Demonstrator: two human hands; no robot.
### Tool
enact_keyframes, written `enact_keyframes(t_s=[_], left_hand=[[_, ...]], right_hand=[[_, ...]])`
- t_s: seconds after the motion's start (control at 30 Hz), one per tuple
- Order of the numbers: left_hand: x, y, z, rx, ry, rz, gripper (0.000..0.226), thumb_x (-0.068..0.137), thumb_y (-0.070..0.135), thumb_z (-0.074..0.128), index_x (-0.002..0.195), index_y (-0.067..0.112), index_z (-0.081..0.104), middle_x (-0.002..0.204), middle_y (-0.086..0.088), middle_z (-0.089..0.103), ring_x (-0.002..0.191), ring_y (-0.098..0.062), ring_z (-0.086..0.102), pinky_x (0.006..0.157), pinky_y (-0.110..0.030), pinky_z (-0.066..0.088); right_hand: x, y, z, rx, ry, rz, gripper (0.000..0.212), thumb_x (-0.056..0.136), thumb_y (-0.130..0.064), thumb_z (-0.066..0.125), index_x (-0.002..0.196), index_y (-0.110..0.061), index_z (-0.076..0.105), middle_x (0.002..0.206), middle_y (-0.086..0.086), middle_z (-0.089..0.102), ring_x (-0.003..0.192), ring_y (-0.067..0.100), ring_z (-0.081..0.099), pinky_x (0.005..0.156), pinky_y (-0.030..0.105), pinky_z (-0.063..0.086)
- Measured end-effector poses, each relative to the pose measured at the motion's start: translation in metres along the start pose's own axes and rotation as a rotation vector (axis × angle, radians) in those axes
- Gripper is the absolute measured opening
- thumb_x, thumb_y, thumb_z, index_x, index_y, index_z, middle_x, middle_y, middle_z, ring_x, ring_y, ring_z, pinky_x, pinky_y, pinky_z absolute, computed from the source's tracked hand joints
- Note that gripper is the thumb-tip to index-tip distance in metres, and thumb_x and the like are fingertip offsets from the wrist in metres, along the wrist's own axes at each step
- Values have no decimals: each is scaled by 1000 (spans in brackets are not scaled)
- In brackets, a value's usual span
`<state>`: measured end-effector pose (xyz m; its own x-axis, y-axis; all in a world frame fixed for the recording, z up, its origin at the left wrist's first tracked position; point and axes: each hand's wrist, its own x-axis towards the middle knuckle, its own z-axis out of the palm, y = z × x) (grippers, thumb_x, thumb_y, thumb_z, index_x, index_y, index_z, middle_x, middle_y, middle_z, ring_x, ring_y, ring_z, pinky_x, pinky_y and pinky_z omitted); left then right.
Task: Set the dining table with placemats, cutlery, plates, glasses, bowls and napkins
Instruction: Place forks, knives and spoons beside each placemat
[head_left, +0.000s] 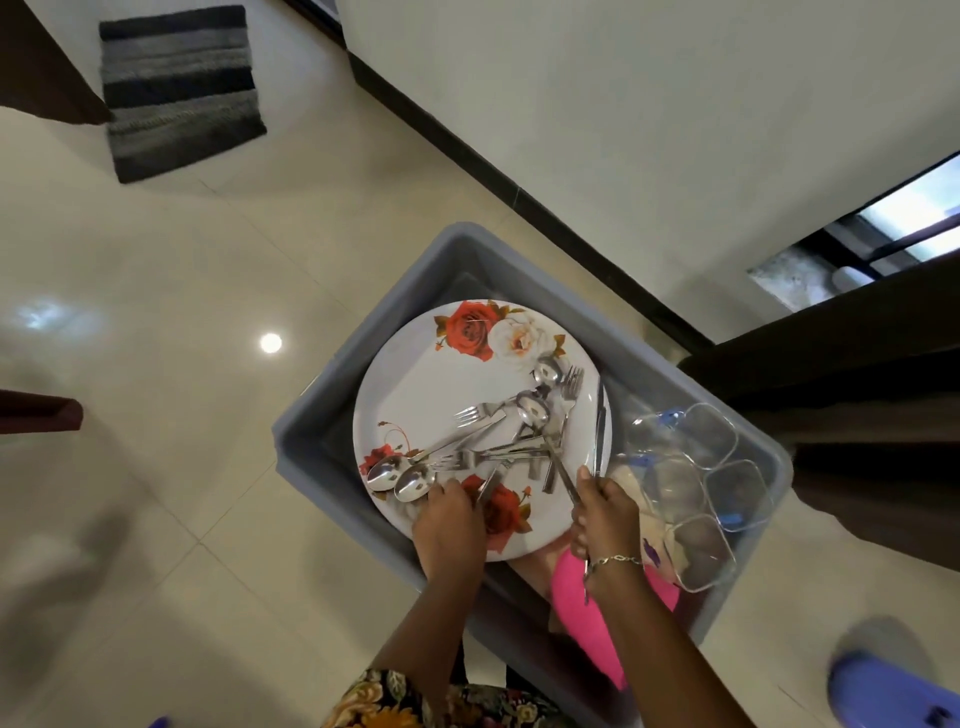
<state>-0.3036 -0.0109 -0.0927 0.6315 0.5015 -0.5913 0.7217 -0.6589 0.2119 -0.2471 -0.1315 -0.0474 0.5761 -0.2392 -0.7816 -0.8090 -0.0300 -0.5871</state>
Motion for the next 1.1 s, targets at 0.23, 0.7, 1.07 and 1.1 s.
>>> enact_keyframes(t_s=[0.23, 0.7, 1.07, 1.1], left_hand=[[-3, -3, -1, -1, -72, 74, 32, 93, 29, 52, 121, 15, 47, 118, -5, 59, 106, -23, 57, 86, -32, 47], [8, -13, -22, -636, -239, -80, 11, 95, 9, 47, 92, 11, 58, 80, -9, 66, 72, -23, 62, 64, -30, 50], [20, -14, -25, -816, -437, -162, 7, 98, 7, 41, 96, 8, 48, 79, -10, 67, 70, -26, 66, 54, -32, 51], [18, -12, -26, -819, -457, -153, 7, 98, 7, 42, 95, 7, 49, 78, -10, 68, 70, -26, 66, 56, -32, 53]], right_hand=[[-3, 30, 12, -112, 53, -83, 17, 88, -22, 61, 73, -16, 54, 61, 0, 56, 48, 10, 41, 49, 23, 30], [7, 44, 57, -388, 165, -51, 21, 79, -3, 64, 75, -15, 46, 80, 4, 56, 80, 23, 55, 75, 30, 43], [17, 45, 66, -406, 165, 15, 23, 80, -16, 68, 81, -13, 46, 72, 1, 52, 72, 22, 52, 64, 27, 39], [18, 46, 66, -392, 148, 17, 26, 79, -16, 69, 76, -14, 44, 71, 1, 53, 73, 24, 54, 67, 31, 43]])
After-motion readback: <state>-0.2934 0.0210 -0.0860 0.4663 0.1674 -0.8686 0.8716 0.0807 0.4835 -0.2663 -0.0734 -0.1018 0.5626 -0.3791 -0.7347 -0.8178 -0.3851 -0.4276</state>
